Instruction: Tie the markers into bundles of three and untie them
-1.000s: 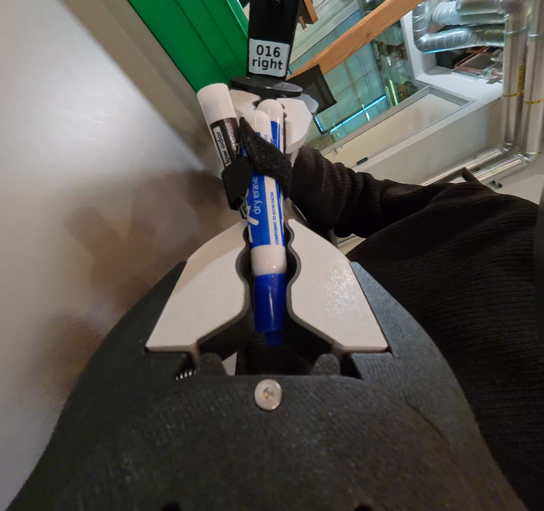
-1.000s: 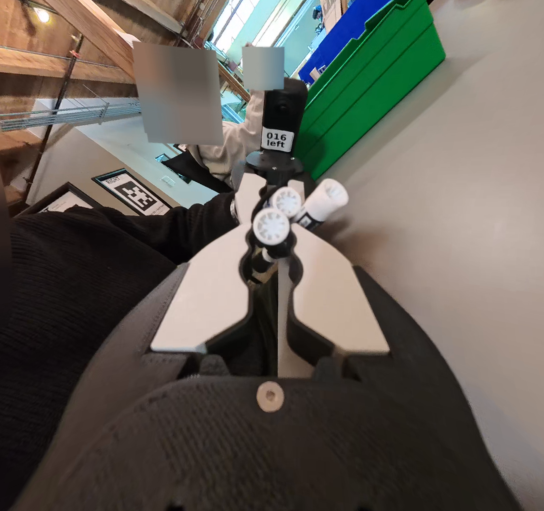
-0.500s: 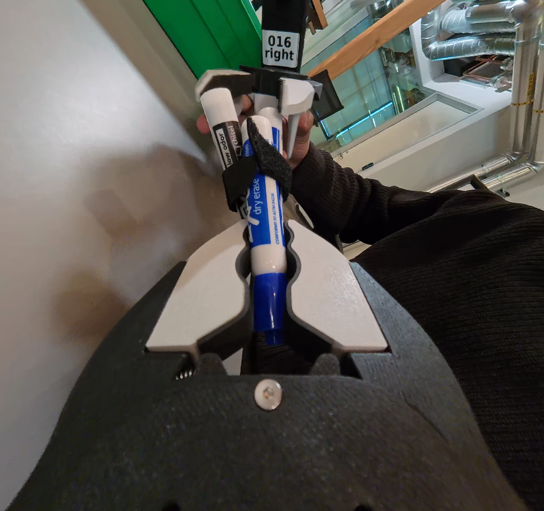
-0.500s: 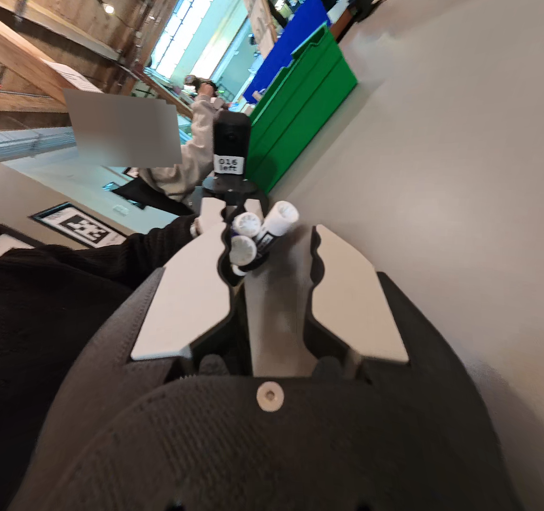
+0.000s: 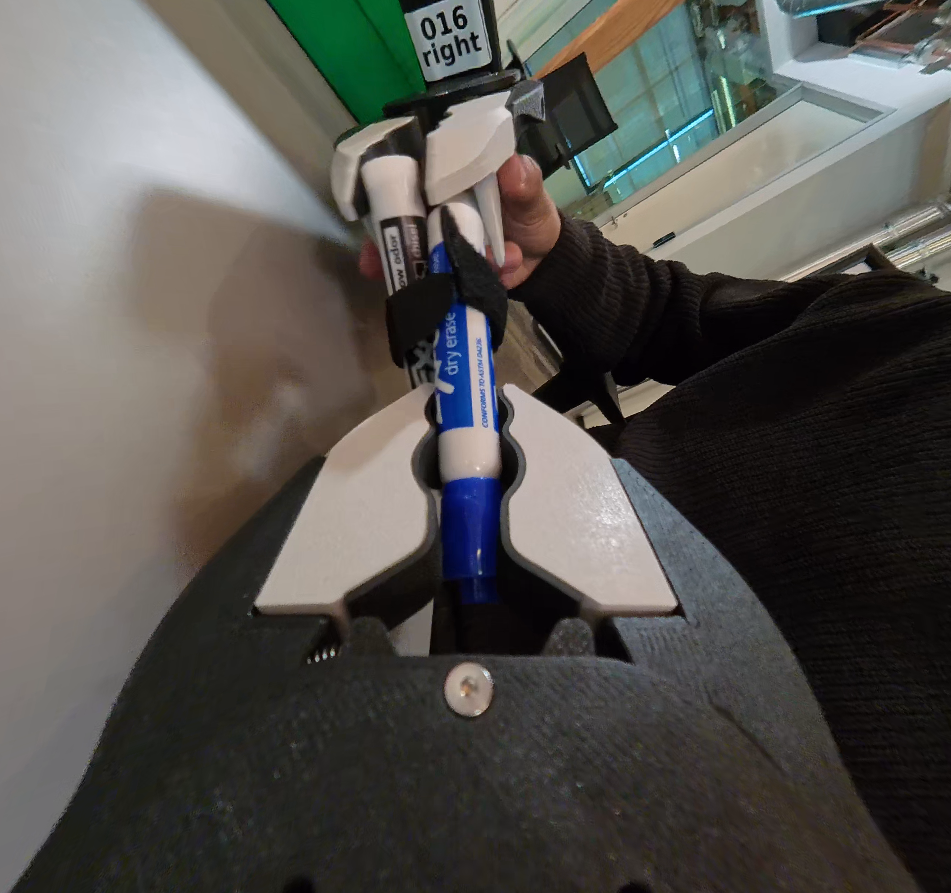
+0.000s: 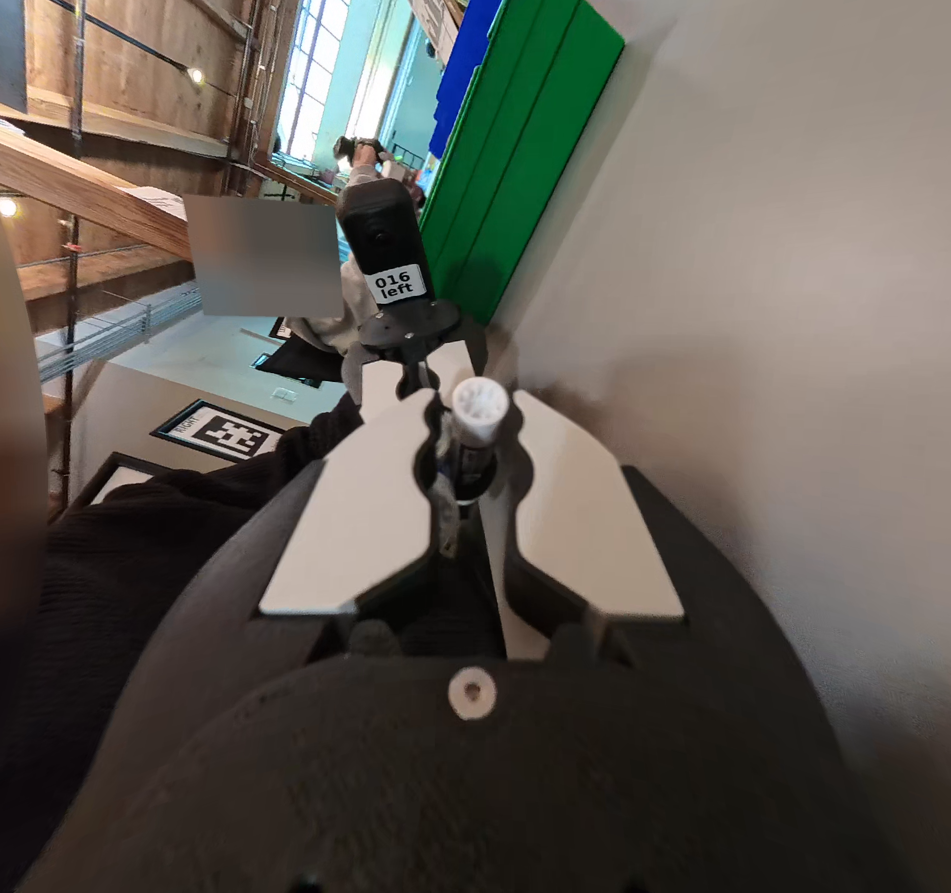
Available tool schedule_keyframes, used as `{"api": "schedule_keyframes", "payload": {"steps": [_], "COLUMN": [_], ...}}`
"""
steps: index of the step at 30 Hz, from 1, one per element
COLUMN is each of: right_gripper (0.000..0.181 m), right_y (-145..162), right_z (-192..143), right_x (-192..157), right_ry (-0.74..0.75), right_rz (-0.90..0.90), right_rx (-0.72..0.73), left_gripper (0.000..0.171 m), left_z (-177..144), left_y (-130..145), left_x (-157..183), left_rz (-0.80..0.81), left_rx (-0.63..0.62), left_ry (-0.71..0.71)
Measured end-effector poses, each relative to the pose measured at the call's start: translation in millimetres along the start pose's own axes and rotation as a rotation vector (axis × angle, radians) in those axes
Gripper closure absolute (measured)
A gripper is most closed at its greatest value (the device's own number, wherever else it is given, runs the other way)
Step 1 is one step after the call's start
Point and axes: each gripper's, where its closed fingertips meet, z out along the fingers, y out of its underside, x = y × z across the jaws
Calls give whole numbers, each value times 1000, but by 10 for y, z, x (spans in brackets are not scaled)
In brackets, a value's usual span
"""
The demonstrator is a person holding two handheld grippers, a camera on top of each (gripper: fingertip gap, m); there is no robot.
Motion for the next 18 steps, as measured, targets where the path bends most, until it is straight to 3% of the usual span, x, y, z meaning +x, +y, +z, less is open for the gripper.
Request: {"api": "schedule_keyframes", "payload": {"steps": [10, 18], "right_gripper": [162, 162], "right_y": [-403, -666], "right_z": [-350, -617], "right_x": [-35, -305], "right_ry": [73, 163], "right_rz": [-80, -212], "right_rx": [172, 283], "left_gripper": [153, 153], "left_z": [-20, -77], "left_y": [-26, -85], "left_x": [-27, -17], "left_rz": [-12, -37], "left_rx": [16, 56], "left_ry": [-2, 34]}}
